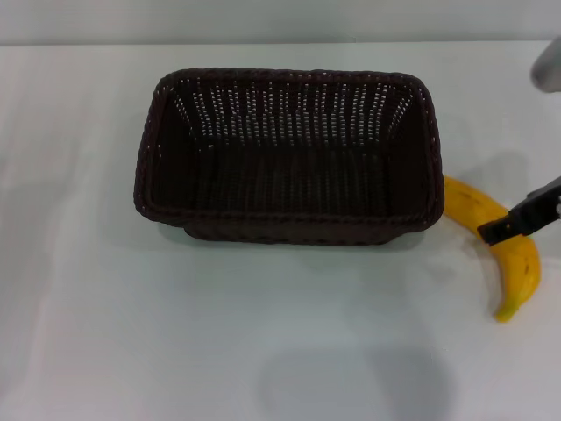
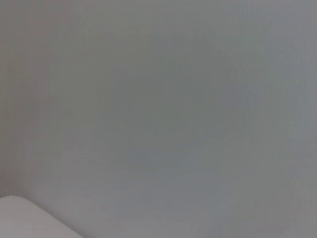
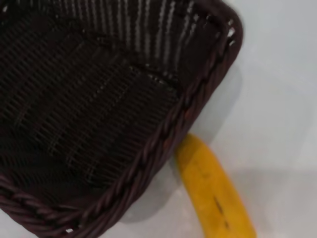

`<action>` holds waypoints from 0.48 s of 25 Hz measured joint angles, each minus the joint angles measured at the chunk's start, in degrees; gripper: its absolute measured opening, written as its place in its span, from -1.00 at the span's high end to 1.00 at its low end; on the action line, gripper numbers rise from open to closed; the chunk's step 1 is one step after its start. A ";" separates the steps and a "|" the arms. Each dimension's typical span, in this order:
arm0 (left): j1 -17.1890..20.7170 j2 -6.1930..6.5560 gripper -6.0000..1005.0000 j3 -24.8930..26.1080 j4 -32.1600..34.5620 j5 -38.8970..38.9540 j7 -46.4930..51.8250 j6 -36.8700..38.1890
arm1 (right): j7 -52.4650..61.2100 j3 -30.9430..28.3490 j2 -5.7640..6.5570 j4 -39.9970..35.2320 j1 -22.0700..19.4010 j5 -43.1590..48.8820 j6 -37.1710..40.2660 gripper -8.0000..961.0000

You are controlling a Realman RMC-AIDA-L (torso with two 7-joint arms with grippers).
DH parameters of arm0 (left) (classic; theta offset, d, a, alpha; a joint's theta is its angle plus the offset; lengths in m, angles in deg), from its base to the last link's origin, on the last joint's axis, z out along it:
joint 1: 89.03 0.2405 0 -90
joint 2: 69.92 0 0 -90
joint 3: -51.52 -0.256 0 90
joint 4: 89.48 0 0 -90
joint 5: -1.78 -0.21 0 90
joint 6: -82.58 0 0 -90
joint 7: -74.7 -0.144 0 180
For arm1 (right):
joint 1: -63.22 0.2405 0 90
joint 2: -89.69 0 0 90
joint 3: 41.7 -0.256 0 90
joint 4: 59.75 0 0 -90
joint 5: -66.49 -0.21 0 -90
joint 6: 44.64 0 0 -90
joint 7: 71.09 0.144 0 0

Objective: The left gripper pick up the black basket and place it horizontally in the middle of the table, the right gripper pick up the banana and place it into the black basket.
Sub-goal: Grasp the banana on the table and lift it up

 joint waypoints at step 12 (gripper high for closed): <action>0.28 0.01 -0.76 -0.09 0.25 -0.32 -0.06 0.00 | 0.10 1.56 -0.04 7.77 2.54 1.06 2.84 -0.75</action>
